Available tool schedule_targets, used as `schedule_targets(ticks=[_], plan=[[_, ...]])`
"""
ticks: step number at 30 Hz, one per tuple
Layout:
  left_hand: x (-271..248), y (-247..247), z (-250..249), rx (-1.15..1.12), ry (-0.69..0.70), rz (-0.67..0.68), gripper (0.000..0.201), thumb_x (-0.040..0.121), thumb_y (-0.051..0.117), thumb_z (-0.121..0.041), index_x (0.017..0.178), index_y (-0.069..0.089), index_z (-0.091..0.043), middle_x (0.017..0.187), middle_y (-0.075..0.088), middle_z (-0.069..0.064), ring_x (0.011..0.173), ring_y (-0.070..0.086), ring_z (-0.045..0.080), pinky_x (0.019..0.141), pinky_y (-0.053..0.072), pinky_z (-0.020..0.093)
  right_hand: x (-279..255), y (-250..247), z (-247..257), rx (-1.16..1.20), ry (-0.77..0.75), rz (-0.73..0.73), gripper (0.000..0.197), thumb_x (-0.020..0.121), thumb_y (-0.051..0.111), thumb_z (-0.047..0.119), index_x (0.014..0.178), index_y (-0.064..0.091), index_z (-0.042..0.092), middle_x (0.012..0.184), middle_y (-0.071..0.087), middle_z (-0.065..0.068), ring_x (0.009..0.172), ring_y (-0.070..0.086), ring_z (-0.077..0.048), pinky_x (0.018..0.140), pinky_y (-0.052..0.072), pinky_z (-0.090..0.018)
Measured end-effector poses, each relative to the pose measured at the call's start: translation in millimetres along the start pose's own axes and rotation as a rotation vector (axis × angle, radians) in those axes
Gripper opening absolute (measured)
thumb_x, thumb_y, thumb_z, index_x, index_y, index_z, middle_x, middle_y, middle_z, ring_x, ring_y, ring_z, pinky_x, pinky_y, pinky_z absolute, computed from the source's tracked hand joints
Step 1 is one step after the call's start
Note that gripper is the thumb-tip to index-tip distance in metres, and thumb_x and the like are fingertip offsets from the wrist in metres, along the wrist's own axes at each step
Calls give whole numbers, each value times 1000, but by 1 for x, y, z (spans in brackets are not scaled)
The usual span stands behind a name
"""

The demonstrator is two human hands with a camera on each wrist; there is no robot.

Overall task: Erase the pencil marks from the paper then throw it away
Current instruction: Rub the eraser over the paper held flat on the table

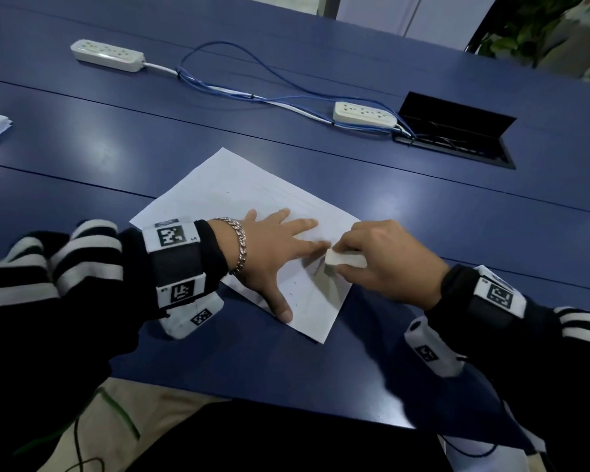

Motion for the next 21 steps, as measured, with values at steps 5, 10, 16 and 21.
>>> schedule_targets(ticks=[5, 10, 16, 21], plan=[[3, 3, -3, 9, -36, 47, 143, 57, 75, -89, 155, -24, -56, 165, -37, -16, 155, -27, 37, 118, -1, 77, -20, 7, 31, 27, -104, 12, 32, 89, 51, 51, 97, 67, 24, 91, 62, 7, 85, 60, -19, 75, 52, -35], [3, 3, -5, 30, -37, 57, 143, 58, 75, -89, 154, -26, -54, 165, -37, -15, 155, -27, 38, 118, -1, 77, -29, 10, 45, 49, -223, 119, 16, 92, 58, 38, 93, 66, 25, 88, 58, 8, 78, 59, -16, 69, 49, -27], [1, 1, -5, 8, -37, 64, 146, 57, 78, -86, 155, -25, -52, 165, -36, -17, 155, -27, 35, 120, -4, 74, -7, -1, 24, -24, -148, -50, 20, 90, 61, 41, 97, 67, 23, 87, 58, 5, 80, 61, -23, 68, 53, -37], [1, 0, -7, 48, -44, 76, 152, 57, 76, -88, 157, -29, -44, 165, -37, -17, 156, -26, 36, 120, 0, 74, -30, 8, 49, -16, -245, 134, 36, 93, 39, 46, 95, 65, 21, 89, 56, 5, 81, 57, -19, 69, 51, -34]])
Point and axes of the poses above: each hand's wrist, its own x-axis towards the middle knuckle, its own y-axis out of the palm, z = x × y, the point moved 1 cm from there along x, towards the middle knuckle
